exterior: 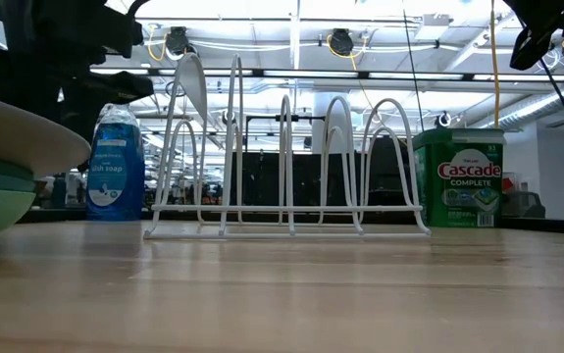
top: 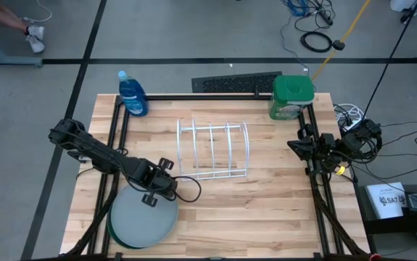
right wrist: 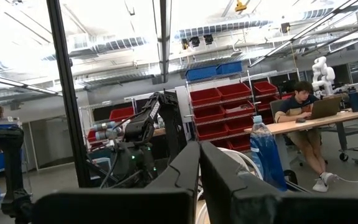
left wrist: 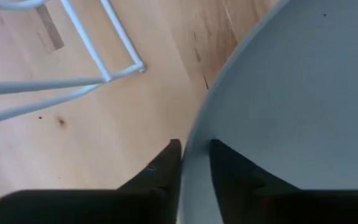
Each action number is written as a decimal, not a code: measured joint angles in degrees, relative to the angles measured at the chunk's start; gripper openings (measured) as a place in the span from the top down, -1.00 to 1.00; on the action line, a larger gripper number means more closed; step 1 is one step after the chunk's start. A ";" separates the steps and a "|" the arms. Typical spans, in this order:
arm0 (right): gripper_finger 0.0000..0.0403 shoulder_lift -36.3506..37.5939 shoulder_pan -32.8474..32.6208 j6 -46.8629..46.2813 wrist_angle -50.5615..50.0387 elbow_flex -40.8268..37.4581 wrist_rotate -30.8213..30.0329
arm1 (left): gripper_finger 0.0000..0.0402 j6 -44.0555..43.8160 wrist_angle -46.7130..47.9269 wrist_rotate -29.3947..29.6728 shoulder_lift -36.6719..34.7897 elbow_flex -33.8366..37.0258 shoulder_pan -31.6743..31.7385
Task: Sort dishes
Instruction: Put the gray plate into the dish rack
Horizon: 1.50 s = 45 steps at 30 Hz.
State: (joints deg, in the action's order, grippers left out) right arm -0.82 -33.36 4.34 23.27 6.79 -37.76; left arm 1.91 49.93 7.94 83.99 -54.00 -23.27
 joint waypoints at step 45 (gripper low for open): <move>0.95 0.00 -0.01 0.02 -0.02 0.00 -0.02 | 1.00 -8.96 25.08 21.41 -5.11 -26.30 -0.11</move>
State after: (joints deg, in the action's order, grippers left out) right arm -0.82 -33.36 4.36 23.24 6.79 -37.78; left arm -7.05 75.01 29.35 78.87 -80.29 -23.38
